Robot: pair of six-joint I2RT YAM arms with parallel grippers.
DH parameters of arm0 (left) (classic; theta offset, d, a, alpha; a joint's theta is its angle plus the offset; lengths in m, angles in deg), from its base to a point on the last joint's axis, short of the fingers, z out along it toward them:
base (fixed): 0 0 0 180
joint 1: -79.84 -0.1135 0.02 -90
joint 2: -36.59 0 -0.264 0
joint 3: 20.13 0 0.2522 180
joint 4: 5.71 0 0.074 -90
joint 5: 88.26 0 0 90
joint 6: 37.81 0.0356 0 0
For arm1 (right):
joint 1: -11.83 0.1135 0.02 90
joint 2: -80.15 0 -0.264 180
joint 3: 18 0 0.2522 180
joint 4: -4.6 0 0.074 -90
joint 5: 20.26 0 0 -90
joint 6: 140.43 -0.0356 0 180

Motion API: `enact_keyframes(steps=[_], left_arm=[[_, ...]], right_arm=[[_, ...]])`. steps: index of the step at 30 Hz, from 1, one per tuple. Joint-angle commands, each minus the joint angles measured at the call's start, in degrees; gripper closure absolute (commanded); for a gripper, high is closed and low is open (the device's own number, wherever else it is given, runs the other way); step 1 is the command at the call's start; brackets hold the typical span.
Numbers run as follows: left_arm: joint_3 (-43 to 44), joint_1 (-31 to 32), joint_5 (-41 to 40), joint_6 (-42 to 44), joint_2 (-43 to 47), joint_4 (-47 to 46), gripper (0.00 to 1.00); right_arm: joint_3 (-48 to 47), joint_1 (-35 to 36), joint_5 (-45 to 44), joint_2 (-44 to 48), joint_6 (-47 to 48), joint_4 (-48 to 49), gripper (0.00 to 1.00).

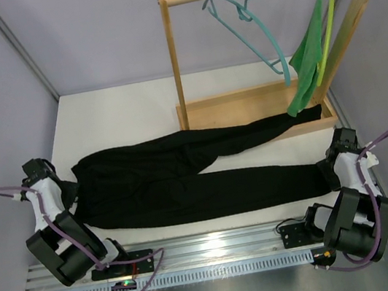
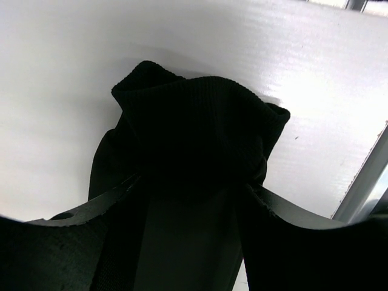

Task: Place the trousers on the hanger
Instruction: Fold the trousers

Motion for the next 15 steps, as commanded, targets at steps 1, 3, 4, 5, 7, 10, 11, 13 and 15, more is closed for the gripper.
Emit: enact_keyframes(steps=[1, 3, 4, 5, 7, 10, 11, 13, 15], left_arm=[[-2.0, -2.8, -4.1, 0.2, -1.1, -0.4, 0.28], [-2.7, -5.2, -3.3, -0.5, -2.3, 0.3, 0.29], [-2.6, -5.8, -4.4, -1.0, -3.0, 1.0, 0.29], [-2.3, -6.2, -5.5, -2.2, -2.8, 1.8, 0.29], [-1.5, -7.1, -7.4, -3.2, -1.0, 3.9, 0.28], [-1.8, -7.2, -4.2, -3.4, 6.6, 0.8, 0.3], [-2.0, -7.2, -2.2, -3.4, 9.2, 0.1, 0.3], [-2.1, -7.1, -1.6, -3.4, 10.6, -0.4, 0.32], [-2.2, -7.0, 1.8, -0.8, 10.5, -0.7, 0.36]], right_arm=[[-1.4, -1.7, -3.6, -0.8, 3.3, 5.2, 0.41], [-1.5, -1.7, -3.3, -0.1, 4.0, 5.7, 0.41], [-1.9, -1.7, -3.5, 0.2, 4.6, 5.6, 0.41], [-2.0, -1.7, -4.3, 0.5, 4.8, 5.2, 0.41], [-2.9, -2.5, -6.4, 1.7, 5.5, 4.2, 0.41], [-4.5, -3.3, -4.9, 3.6, 6.6, 3.4, 0.4], [-5.0, -3.3, -3.3, 4.3, 7.4, 3.5, 0.4], [-6.1, -3.3, 2.0, 6.5, 8.2, 3.7, 0.4], [-7.1, -3.3, 4.7, 7.9, 8.4, 3.4, 0.4]])
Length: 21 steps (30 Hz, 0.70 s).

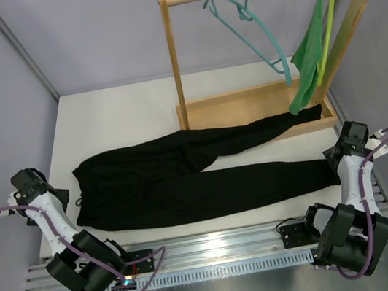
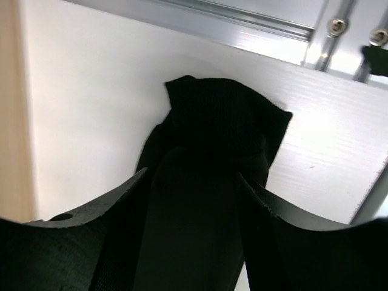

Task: Place the trousers on the hanger
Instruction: Fold the trousers

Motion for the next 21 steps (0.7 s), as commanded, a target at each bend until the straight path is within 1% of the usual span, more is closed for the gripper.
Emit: enact_keyframes(steps=[1, 2, 5, 7, 8, 11, 12, 15, 17, 18, 19, 20, 21], left_arm=[[-0.1, -0.1, 5.3, 2.1, 0.2, -3.6, 0.4], [-1.0, -0.2, 7.7, 2.8, -0.1, -4.0, 0.41], [-2.9, 0.5, 10.7, 4.3, -0.8, -6.3, 0.42], [-2.4, 3.0, 9.5, 3.7, -2.0, -6.3, 0.42], [-2.2, 5.6, 9.0, 3.4, -2.3, -6.5, 0.42], [-0.6, 10.6, 9.1, 3.2, -3.8, -8.2, 0.44], [0.8, 14.8, 8.4, 3.3, -4.2, -8.3, 0.44], [3.4, 21.8, 6.2, 3.6, -7.0, -7.8, 0.44], [5.4, 22.4, 6.4, 3.1, -9.9, -8.3, 0.44], [6.5, 22.4, 6.3, 3.3, -11.2, -7.8, 0.43], [10.4, 22.4, 5.4, 3.6, -12.4, -7.0, 0.43], [12.3, 22.5, 5.0, 4.2, -14.6, -5.9, 0.41], [14.0, 22.4, 4.9, 4.4, -15.4, -5.4, 0.38]], right_arm=[[-3.7, -0.3, 5.8, 4.1, 1.9, 0.9, 0.4], [-3.9, -0.3, 6.7, 4.6, 1.9, 0.9, 0.4], [-4.4, -0.3, 11.4, 5.6, 2.3, 1.2, 0.4], [-3.7, -0.3, 14.5, 5.7, 3.2, 3.2, 0.4], [-3.2, -0.3, 16.1, 5.7, 3.5, 4.0, 0.4], [-1.4, -0.3, 17.8, 5.0, 5.7, 7.2, 0.4], [-1.5, -0.3, 18.1, 4.0, 6.3, 7.5, 0.41], [-2.8, -0.3, 19.5, 3.5, 8.3, 7.2, 0.4], [-3.3, -0.3, 20.0, 4.2, 9.3, 6.5, 0.4], [-3.9, -0.3, 22.3, 4.8, 10.0, 6.9, 0.4], [-4.1, -0.3, 24.1, 5.0, 10.8, 7.5, 0.4], [-4.3, -0.3, 26.5, 4.8, 12.4, 8.4, 0.4], [-5.2, -0.3, 29.9, 4.5, 12.6, 9.3, 0.4]])
